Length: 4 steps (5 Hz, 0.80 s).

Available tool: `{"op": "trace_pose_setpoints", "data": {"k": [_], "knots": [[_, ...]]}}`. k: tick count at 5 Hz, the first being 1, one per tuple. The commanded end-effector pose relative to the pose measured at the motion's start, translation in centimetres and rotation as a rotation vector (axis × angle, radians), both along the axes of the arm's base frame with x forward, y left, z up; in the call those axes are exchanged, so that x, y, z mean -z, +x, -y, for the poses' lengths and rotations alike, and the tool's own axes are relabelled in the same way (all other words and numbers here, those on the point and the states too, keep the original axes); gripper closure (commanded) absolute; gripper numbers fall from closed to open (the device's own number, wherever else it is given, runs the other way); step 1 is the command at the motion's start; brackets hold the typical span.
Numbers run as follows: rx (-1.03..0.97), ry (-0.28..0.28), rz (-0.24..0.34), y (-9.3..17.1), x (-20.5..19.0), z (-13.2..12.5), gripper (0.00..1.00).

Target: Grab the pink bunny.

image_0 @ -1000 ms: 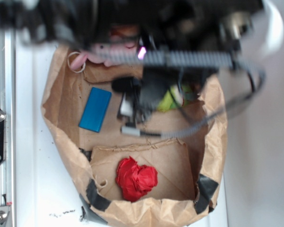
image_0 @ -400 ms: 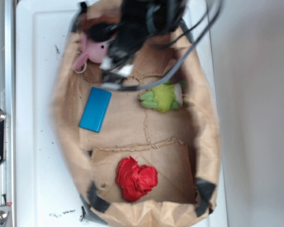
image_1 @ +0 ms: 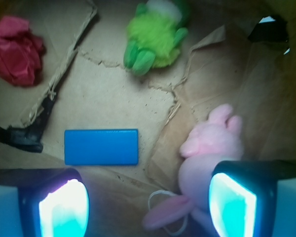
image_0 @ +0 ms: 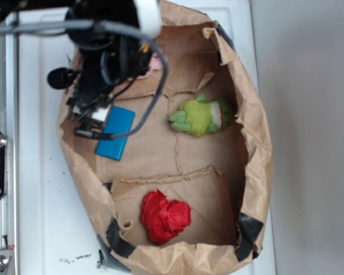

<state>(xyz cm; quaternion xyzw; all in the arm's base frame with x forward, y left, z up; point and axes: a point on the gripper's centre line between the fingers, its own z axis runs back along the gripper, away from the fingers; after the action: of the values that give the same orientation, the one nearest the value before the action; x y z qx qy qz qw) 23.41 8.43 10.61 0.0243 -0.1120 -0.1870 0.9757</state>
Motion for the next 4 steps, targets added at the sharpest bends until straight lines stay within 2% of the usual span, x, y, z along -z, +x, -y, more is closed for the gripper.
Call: {"op": "trace_pose_setpoints", "data": {"k": [1,3,4], "knots": [[-0.050,0.035,-0.004,3.0,-0.8,-1.7,0.00],[-0.102,0.052,0.005,5.5,-0.4,-3.7,0.00],[-0.094,0.063,0.022,5.5,-0.1,-4.3,0.00]]}}
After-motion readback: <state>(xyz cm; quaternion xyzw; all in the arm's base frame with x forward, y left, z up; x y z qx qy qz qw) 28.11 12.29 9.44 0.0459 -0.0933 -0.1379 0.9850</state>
